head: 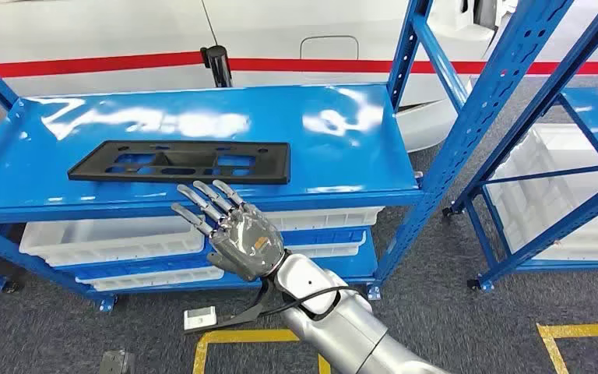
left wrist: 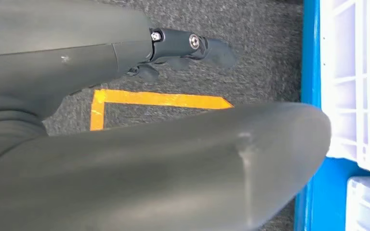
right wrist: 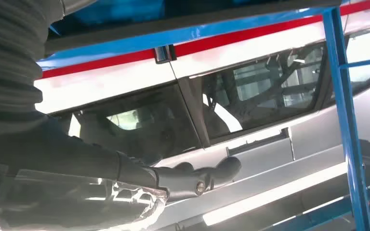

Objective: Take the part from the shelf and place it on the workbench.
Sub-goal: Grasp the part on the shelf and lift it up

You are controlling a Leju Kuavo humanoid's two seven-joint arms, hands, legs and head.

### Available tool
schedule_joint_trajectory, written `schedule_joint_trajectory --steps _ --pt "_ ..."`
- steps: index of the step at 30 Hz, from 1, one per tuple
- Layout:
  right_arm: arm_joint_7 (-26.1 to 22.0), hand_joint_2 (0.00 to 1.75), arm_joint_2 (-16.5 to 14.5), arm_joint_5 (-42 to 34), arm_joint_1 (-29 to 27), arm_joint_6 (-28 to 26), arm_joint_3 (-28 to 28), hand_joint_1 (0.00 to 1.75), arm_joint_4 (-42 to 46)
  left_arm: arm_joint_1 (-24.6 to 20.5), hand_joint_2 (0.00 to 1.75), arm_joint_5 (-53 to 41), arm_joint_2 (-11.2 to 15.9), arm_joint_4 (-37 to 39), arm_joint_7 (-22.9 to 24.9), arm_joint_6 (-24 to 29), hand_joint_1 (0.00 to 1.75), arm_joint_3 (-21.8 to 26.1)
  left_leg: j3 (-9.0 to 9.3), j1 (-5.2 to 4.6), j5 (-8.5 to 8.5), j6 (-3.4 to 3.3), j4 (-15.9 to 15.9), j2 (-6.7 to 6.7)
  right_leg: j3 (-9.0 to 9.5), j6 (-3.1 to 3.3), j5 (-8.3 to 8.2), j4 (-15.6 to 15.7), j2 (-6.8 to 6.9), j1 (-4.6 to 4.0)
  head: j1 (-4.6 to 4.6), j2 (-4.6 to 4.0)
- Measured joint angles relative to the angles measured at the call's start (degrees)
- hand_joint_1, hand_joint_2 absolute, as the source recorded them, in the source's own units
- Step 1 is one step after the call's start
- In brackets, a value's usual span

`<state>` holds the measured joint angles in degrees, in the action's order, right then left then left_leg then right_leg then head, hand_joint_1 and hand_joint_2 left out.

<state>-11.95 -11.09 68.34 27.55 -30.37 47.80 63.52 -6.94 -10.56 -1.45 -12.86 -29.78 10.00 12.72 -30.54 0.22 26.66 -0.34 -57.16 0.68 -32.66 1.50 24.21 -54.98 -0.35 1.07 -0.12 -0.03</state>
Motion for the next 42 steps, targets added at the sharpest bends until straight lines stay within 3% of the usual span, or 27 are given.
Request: schedule_joint_trajectory --steps 2,5,6,7,8,10,11,14,16,18,20,21,22,23,24,26,27,29,32,34,36,37,38,40,42 --pt "-0.1 1.75 -0.2 -0.1 0.1 0.0 0.0 0.00 -0.1 0.0 0.00 0.0 -0.1 0.0 0.0 0.0 0.00 0.0 -1.51 0.24 1.17 0.34 -3.1 -0.18 0.47 0.36 0.20 0.0 0.07 0.02 0.20 -0.01" --pt "-0.2 1.75 -0.4 -0.2 0.0 0.0 0.2 0.00 -0.6 0.3 0.00 0.0 -0.2 0.0 0.0 0.1 0.00 0.0 -8.05 0.89 4.98 1.34 -13.4 -0.42 1.27 0.78 0.94 0.0 -0.02 -0.05 0.39 -0.01" --pt "-0.2 1.75 -0.4 -0.3 -0.1 0.0 0.2 0.00 -0.8 0.4 0.00 0.0 -0.2 0.0 0.0 0.1 0.00 0.0 -9.76 1.05 5.41 1.55 -15.2 -0.44 1.52 0.71 1.26 0.0 -0.14 -0.08 0.42 -0.01" --pt "-0.3 1.75 -0.4 -0.3 -0.3 0.0 0.3 0.00 -1.1 0.6 0.00 0.0 -0.2 0.1 0.1 0.1 0.00 0.0 -10.41 1.17 4.61 1.63 -14.7 -0.46 1.95 0.58 1.62 0.0 -0.26 -0.10 0.44 -0.01" --pt "-0.3 1.75 -0.4 -0.4 -0.3 0.0 0.3 0.00 -1.3 0.7 0.00 0.0 -0.2 0.1 0.1 0.1 0.00 0.0 -9.83 1.26 2.48 1.56 -12.1 -0.48 2.53 0.41 2.04 0.0 -0.34 -0.10 0.43 -0.01" --pt "-0.4 1.75 -0.5 -0.6 -0.3 -0.1 0.3 0.00 -1.8 0.8 0.00 0.0 -0.2 0.1 0.3 0.1 0.00 0.0 -6.99 1.17 -2.67 1.14 -4.1 -0.53 3.76 -0.01 2.92 0.1 -0.42 -0.19 0.39 -0.01" --pt "-0.4 1.75 -0.5 -0.7 -0.3 -0.1 0.3 0.00 -2.0 0.8 0.00 0.0 -0.3 0.1 0.3 0.1 0.00 0.0 -5.92 0.98 -3.81 0.82 -1.2 -0.58 4.10 -0.24 3.24 0.1 -0.43 -0.29 0.40 -0.01" --pt "-0.6 1.75 -0.7 -0.9 -0.2 -0.3 0.4 0.00 -2.7 1.0 0.00 -0.1 -0.3 0.2 0.5 0.1 0.00 0.1 -5.23 0.30 -3.91 -0.33 0.4 -0.58 4.24 -1.21 3.89 0.4 -0.45 -0.58 0.48 0.01" --pt "-0.7 1.75 -1.0 -1.0 -0.2 -0.4 0.4 0.00 -3.0 1.0 0.00 -0.1 -0.4 0.2 0.5 0.1 0.00 0.1 -4.14 0.40 -4.31 -1.09 1.2 -0.54 4.01 -1.77 4.68 -0.4 -0.32 -0.73 0.38 0.00" --pt "-0.8 1.75 -1.1 -1.0 0.0 -0.6 0.5 0.00 -3.2 0.9 0.00 -0.2 -0.5 0.2 0.5 0.1 0.00 0.0 -3.01 0.52 -4.30 -1.87 2.0 -0.55 1.07 -1.61 6.68 -6.0 -0.16 -0.77 0.21 -0.01" --pt "-0.8 1.75 -0.9 -1.0 -0.1 -0.7 0.5 0.00 -3.4 0.8 0.00 -0.2 -0.6 0.2 0.5 0.1 0.00 0.0 -2.61 0.29 -3.84 -2.46 2.1 -0.45 -4.65 -1.39 9.03 -14.8 -0.13 -0.62 0.13 -0.01" --pt "-0.9 1.75 -0.8 -1.2 -0.4 -0.6 0.5 0.00 -3.6 0.8 0.00 -0.2 -0.6 0.2 0.5 0.1 0.00 0.1 -2.42 0.19 -3.56 -2.58 2.1 -0.35 -7.06 -1.59 9.31 -17.6 -0.12 -0.56 0.12 0.00" --pt "-1.1 1.75 -0.7 -1.4 -0.6 -0.5 0.6 0.00 -3.8 0.9 0.00 -0.3 -0.6 0.2 0.6 0.1 0.00 0.1 -2.15 0.12 -3.26 -2.58 2.1 -0.22 -8.34 -2.00 8.59 -18.2 -0.12 -0.52 0.11 0.00" --pt "-1.3 1.75 -0.6 -1.8 -0.7 -0.4 0.6 0.00 -4.0 0.9 0.00 -0.3 -0.6 0.2 0.6 0.1 0.00 0.1 -1.77 0.06 -2.94 -2.50 2.0 -0.10 -8.20 -2.51 6.83 -16.1 -0.10 -0.51 0.10 0.00" --pt "-1.5 1.75 -0.5 -2.2 -0.7 -0.2 0.6 0.00 -4.1 0.9 0.00 -0.4 -0.6 0.2 0.6 0.1 0.00 0.1 -1.29 0.00 -2.56 -2.36 2.0 0.02 -6.92 -2.94 4.43 -12.0 -0.04 -0.52 0.09 -0.01" --pt "-1.8 1.75 -0.6 -2.6 -0.7 0.1 0.6 0.00 -4.1 0.9 0.00 -0.4 -0.8 0.2 0.7 0.0 0.00 0.1 -0.52 -0.28 -1.65 -1.92 1.9 0.20 -3.48 -2.85 0.27 -3.4 0.16 -0.65 0.10 -0.01" --pt "-1.8 1.75 -0.6 -2.7 -0.6 0.3 0.6 0.00 -4.1 0.9 0.00 -0.5 -0.8 0.2 0.7 -0.1 0.00 0.1 -0.29 -0.44 -1.17 -1.63 1.8 0.26 -2.32 -2.47 -0.79 -1.0 0.24 -0.70 0.12 0.00" --pt "-1.9 1.75 -0.7 -2.9 -0.6 0.6 0.6 0.00 -4.2 0.8 0.00 -0.5 -0.9 0.2 0.7 -0.2 0.00 0.1 -0.07 -0.54 -0.42 -1.02 1.6 0.29 -1.60 -1.63 -1.17 0.1 0.23 -0.73 0.18 0.00" --pt "-1.9 1.75 -1.0 -3.0 -0.4 0.7 0.6 0.00 -4.2 0.8 0.00 -0.5 -0.8 0.1 0.7 -0.1 0.00 0.3 -0.76 0.05 1.21 -0.03 -0.8 0.03 -0.57 -0.42 -1.02 0.6 0.07 0.16 0.22 0.00" --pt "-1.9 1.75 -1.3 -3.0 -0.3 0.8 0.6 0.00 -4.3 0.8 0.00 -0.5 -0.8 0.1 0.6 -0.1 0.00 0.5 -4.12 0.49 4.29 0.78 -7.6 -0.17 0.25 0.30 -0.59 0.7 0.04 0.36 0.38 -0.01" --pt "-1.9 1.75 -1.3 -2.9 -0.4 0.8 0.6 0.00 -4.5 0.9 0.00 -0.6 -0.8 0.1 0.6 -0.1 0.00 0.8 -8.61 1.05 6.47 1.51 -14.7 -0.28 0.76 0.42 -0.01 0.6 0.00 0.36 0.43 -0.01" --pt "-1.9 1.75 -1.3 -2.9 -0.5 0.8 0.6 0.00 -4.7 1.0 0.00 -0.6 -0.7 0.1 0.6 -0.1 0.00 1.0 -9.92 1.35 5.88 1.82 -15.7 -0.36 1.09 0.27 0.36 0.6 -0.07 0.40 0.44 0.00" --pt "-1.9 1.75 -1.3 -2.8 -0.6 0.8 0.7 0.00 -4.9 1.0 0.00 -0.6 -0.7 0.1 0.6 -0.1 0.00 1.1 -9.95 1.65 4.02 2.06 -14.3 -0.47 1.55 0.05 0.76 0.6 -0.16 0.48 0.44 0.01" --pt "-1.7 1.75 -1.4 -2.6 -0.7 0.8 0.7 0.00 -5.1 1.0 0.00 -0.6 -0.7 0.1 0.5 -0.1 0.00 1.3 -7.22 2.24 -1.36 2.57 -6.6 -0.74 2.73 -0.61 1.73 0.5 -0.28 0.64 0.44 0.00" --pt "-1.5 1.75 -1.4 -2.4 -0.6 0.7 0.7 0.00 -5.4 1.0 0.00 -0.6 -0.8 0.1 0.4 -0.1 0.00 1.4 -4.37 2.15 -3.84 2.56 -0.6 -0.73 3.38 -1.43 2.53 0.4 -0.32 0.28 0.51 -0.01"
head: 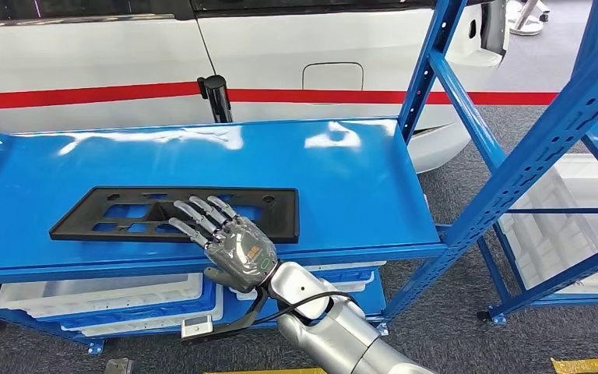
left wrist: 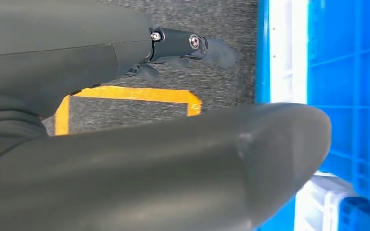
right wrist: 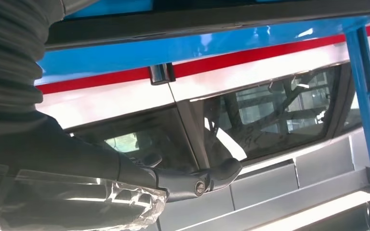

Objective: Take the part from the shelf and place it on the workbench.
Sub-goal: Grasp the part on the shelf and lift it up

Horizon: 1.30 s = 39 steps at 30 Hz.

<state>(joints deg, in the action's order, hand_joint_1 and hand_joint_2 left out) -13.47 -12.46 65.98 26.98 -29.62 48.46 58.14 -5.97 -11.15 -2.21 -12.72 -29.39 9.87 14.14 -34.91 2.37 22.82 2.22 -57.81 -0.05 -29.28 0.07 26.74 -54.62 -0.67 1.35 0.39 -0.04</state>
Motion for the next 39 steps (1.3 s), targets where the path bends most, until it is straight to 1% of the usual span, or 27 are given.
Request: schedule_joint_trajectory --steps 1,2,3,5,6,8,10,13,15,19,20,26,29,33,39 --pt "0.1 1.75 0.0 0.1 0.0 0.0 0.0 0.00 -0.1 0.0 0.00 0.0 0.0 0.0 0.0 0.0 0.00 0.0 0.51 -0.22 0.05 -0.27 0.9 0.10 0.04 -0.37 0.19 0.0 -0.01 -0.18 0.05 0.01" --pt "0.2 1.75 0.0 0.2 0.1 0.0 0.0 0.00 -0.2 0.0 0.00 0.0 0.0 0.0 0.0 0.0 0.00 0.0 0.62 -0.43 0.19 -0.68 1.0 0.24 -0.02 -0.62 0.39 -0.1 -0.03 -0.41 0.08 0.01" --pt "0.4 1.75 0.0 0.3 0.0 0.0 0.0 0.00 -0.3 -0.1 0.00 -0.1 -0.1 0.0 -0.1 0.0 0.00 0.0 0.55 -0.55 0.12 -0.99 1.0 0.30 -0.04 -0.72 0.41 -0.2 -0.01 -0.42 0.08 0.01" --pt "0.6 1.75 0.1 0.6 0.1 0.1 0.0 0.00 -0.6 -0.1 0.00 -0.1 -0.2 0.0 -0.2 -0.1 0.00 0.0 0.50 -0.87 -0.03 -1.22 1.2 0.48 0.06 -0.73 0.52 -0.1 0.05 -0.55 0.01 0.01" --pt "0.7 1.75 0.1 0.7 0.1 0.2 0.0 0.00 -0.7 -0.1 0.00 -0.1 -0.2 0.0 -0.2 -0.1 0.00 0.1 0.46 -1.13 0.01 -1.26 1.2 0.56 0.13 -0.73 0.47 0.1 0.10 -0.52 -0.02 0.01" --pt "1.0 1.75 0.1 0.9 0.2 0.5 0.0 0.00 -1.0 -0.1 0.00 -0.4 -0.2 0.0 -0.3 0.3 0.00 0.1 0.44 -1.50 0.17 -1.55 1.2 0.67 0.20 -0.74 0.50 0.4 0.19 -0.43 -0.03 0.01" --pt "1.3 1.75 0.1 1.2 0.2 0.9 0.0 0.00 -1.3 -0.1 0.00 -0.6 -0.2 0.0 -0.1 0.9 0.00 0.1 0.43 -1.71 0.33 -1.90 1.2 0.68 0.23 -0.74 0.51 0.6 0.21 -0.28 -0.04 0.01" --pt "2.3 1.75 0.1 1.8 0.3 1.9 0.0 0.00 -1.8 -0.2 0.00 -0.9 -0.3 0.0 0.5 1.7 0.00 0.1 0.44 -1.87 0.41 -2.18 1.2 0.67 0.23 -0.79 0.50 0.8 0.20 -0.15 -0.04 0.01" --pt "3.9 1.75 0.0 2.7 0.6 2.6 0.0 0.00 -2.3 -0.2 0.00 -1.1 -0.3 0.0 0.7 2.0 0.00 0.1 0.45 -1.92 0.40 -2.29 1.2 0.68 0.16 -0.88 0.48 0.8 0.20 -0.10 -0.04 0.01" --pt "8.1 1.75 -0.2 5.4 1.3 3.0 -0.1 0.00 -3.7 -0.2 0.00 -1.6 -0.3 0.0 0.8 2.2 0.00 0.3 0.48 -1.97 0.37 -2.40 1.2 0.66 0.13 -1.38 0.41 0.8 0.20 -0.07 -0.04 0.01" --pt "9.3 1.75 -0.3 6.4 1.5 3.0 -0.2 0.00 -4.2 -0.3 0.00 -1.8 -0.3 0.0 0.9 2.3 0.00 0.3 0.48 -1.97 0.35 -2.42 1.2 0.66 0.16 -1.42 0.38 0.8 0.20 -0.07 -0.03 0.01" --pt "20.8 1.75 -0.9 16.2 3.2 3.5 -1.4 0.00 -7.2 -0.8 0.00 -2.8 -0.3 0.0 1.3 3.0 0.00 1.0 0.52 -1.78 0.32 -2.45 1.2 0.63 0.18 -1.47 0.35 0.8 0.20 -0.08 -0.03 0.01" --pt "25.1 1.75 -1.0 19.6 3.9 3.5 -2.3 0.00 -8.5 -1.1 0.00 -3.1 -0.4 0.0 1.3 3.1 0.00 1.2 0.56 -1.73 0.32 -2.44 1.2 0.62 0.18 -1.47 0.35 0.8 0.20 -0.12 -0.02 0.01" --pt "28.6 1.75 -1.0 22.2 4.4 4.2 -3.9 0.00 -9.9 -1.4 0.00 -3.7 -0.5 -0.1 1.6 3.3 0.00 1.4 0.56 -1.64 0.32 -2.43 1.2 0.62 0.17 -1.46 0.36 0.8 0.19 -0.22 -0.02 0.01" --pt "33.0 1.75 -0.9 22.8 5.0 5.5 -4.9 0.00 -10.9 -1.8 0.00 -4.2 -0.6 -0.1 1.7 3.5 0.00 1.5 0.58 -1.60 0.34 -2.41 1.2 0.60 0.18 -1.62 0.47 0.8 0.19 -0.24 -0.02 0.01"
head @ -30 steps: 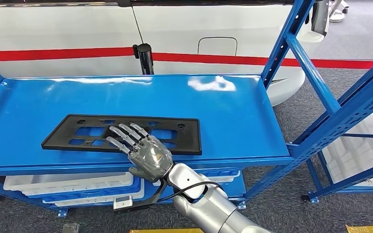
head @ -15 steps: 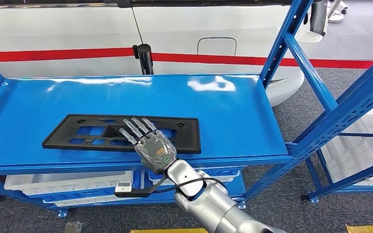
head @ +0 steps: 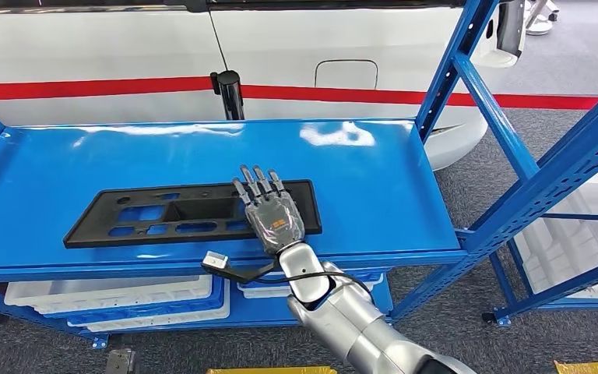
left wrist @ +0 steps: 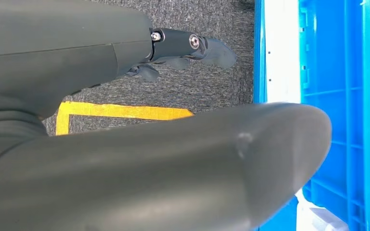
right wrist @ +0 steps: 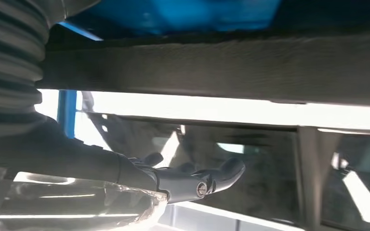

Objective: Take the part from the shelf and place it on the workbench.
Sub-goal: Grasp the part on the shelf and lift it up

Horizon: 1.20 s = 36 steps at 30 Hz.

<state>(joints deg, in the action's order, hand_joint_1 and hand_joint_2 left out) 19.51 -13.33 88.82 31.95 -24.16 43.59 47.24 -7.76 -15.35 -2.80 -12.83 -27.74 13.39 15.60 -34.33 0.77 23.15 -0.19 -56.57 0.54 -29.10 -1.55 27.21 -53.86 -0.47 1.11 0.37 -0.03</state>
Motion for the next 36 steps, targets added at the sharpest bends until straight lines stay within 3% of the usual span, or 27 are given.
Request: schedule_joint_trajectory --steps 6,10,15,20,31,33,36 --pt "2.2 1.75 0.0 0.0 0.8 3.6 -0.6 0.02 -1.2 -0.3 0.00 -0.7 -0.1 0.0 0.2 0.3 0.00 0.1 0.10 0.00 0.00 0.01 0.0 0.00 -0.02 0.01 0.01 0.0 0.00 0.00 0.00 0.00" --pt "2.5 1.75 0.0 0.1 1.3 4.5 -0.8 1.37 -2.1 -0.4 0.00 -0.7 -0.1 0.0 0.3 0.3 0.00 0.3 0.29 -0.01 0.08 0.09 0.0 0.02 -0.24 -0.07 0.10 0.0 0.00 0.01 0.00 0.00" --pt "3.2 1.75 0.1 0.1 1.3 4.8 -0.8 1.40 -3.1 -0.4 0.00 -1.1 -0.1 0.0 0.5 0.3 0.00 0.3 0.32 -0.01 0.09 0.11 0.0 0.02 -0.21 -0.16 0.13 0.0 0.00 0.01 0.00 -0.01" --pt "3.3 1.75 0.1 0.1 1.2 5.0 -0.8 1.61 -3.9 -0.4 0.00 -1.3 -0.2 0.0 0.5 0.3 0.00 0.3 0.31 -0.01 0.05 0.09 0.0 0.01 0.30 -0.19 0.10 0.0 0.00 0.01 -0.01 0.00" --pt "2.1 1.75 0.3 0.1 0.7 3.7 -1.6 1.75 -3.3 -0.3 0.00 -1.7 -0.2 0.0 0.3 0.3 0.00 0.4 0.44 0.00 0.15 0.17 0.0 0.03 -0.09 -0.15 0.19 0.0 0.02 0.01 0.00 -0.01" --pt "-0.4 1.75 0.3 -1.4 0.1 2.1 -2.1 1.75 -2.7 -0.3 0.00 -1.6 -0.2 0.0 0.2 0.3 0.00 0.6 0.45 0.00 0.16 0.17 0.0 0.03 -0.07 -0.14 0.20 0.0 0.01 0.01 0.00 -0.01" --pt "-9.8 1.75 0.3 -9.0 -1.1 -2.0 -3.8 1.75 -1.0 -0.3 0.00 -1.7 -0.4 0.0 -0.2 -0.1 0.00 1.1 0.44 0.00 0.16 0.17 0.0 0.00 0.13 -0.17 0.16 0.0 -0.01 0.01 0.00 0.00"
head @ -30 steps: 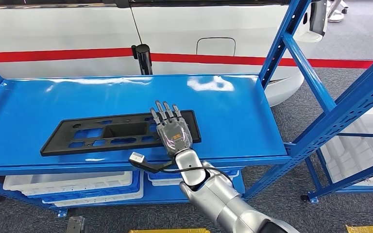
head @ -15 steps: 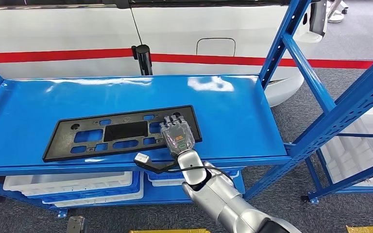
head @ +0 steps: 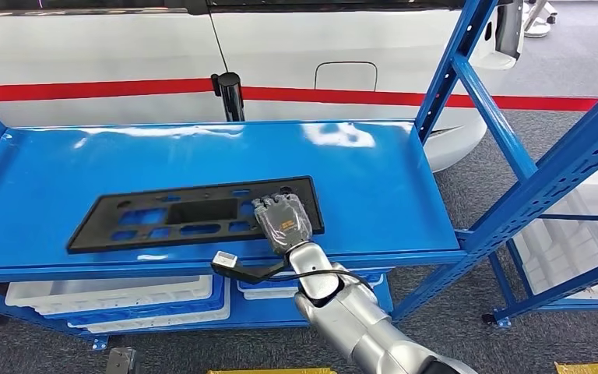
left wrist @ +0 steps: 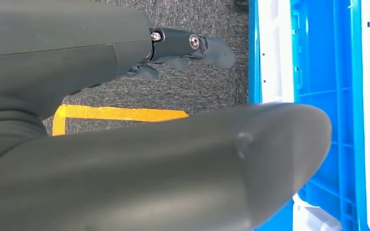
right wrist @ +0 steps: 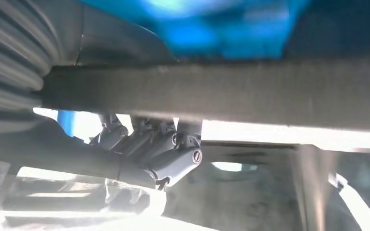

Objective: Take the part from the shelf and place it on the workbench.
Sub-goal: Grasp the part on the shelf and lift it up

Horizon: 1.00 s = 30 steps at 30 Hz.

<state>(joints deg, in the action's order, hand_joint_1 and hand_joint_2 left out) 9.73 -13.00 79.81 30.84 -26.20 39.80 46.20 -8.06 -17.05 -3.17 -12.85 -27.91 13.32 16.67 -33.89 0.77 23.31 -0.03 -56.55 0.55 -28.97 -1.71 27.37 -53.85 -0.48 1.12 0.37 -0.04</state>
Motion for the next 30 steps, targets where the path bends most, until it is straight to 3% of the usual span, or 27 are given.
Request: schedule_joint_trajectory --steps 4,10,16,23,30 --pt "-13.2 1.75 0.1 -15.5 -2.5 -4.4 -2.6 1.75 5.2 0.0 0.00 -0.1 -0.2 0.0 -0.7 -0.1 0.00 0.4 -0.04 0.00 -0.02 -0.01 0.0 0.00 0.26 -0.03 -0.04 0.0 0.01 0.00 0.00 0.01" --pt "-24.8 1.75 0.4 -38.4 -5.7 -2.5 -6.0 1.75 16.1 0.2 0.00 0.1 -0.3 0.0 -1.6 0.4 0.00 1.7 -0.17 0.00 -0.02 0.00 0.0 0.01 0.17 -0.02 -0.03 0.0 0.03 0.00 0.00 0.00" --pt "-27.5 1.75 0.9 -47.3 -6.9 0.3 -7.5 1.75 24.3 0.2 0.00 0.1 -0.4 0.0 -1.9 0.6 0.00 2.4 -0.19 0.00 0.00 0.00 0.0 0.01 0.14 -0.01 -0.01 0.0 0.04 0.00 0.00 0.00" --pt "-30.7 1.75 1.7 -67.3 -8.6 8.4 -8.6 1.75 33.0 0.7 0.00 0.6 -0.4 0.0 -2.3 1.2 0.00 3.8 -0.28 0.00 0.00 0.00 0.0 0.01 0.08 -0.01 -0.01 0.0 0.04 0.00 0.00 0.00" --pt "-30.7 1.75 2.6 -70.7 -8.8 10.3 -9.4 1.75 37.3 1.1 0.00 0.8 -0.4 0.0 -2.5 1.3 0.00 4.6 -0.30 0.00 0.00 0.00 0.0 0.01 0.06 -0.01 -0.01 0.0 0.04 0.00 0.00 0.01"
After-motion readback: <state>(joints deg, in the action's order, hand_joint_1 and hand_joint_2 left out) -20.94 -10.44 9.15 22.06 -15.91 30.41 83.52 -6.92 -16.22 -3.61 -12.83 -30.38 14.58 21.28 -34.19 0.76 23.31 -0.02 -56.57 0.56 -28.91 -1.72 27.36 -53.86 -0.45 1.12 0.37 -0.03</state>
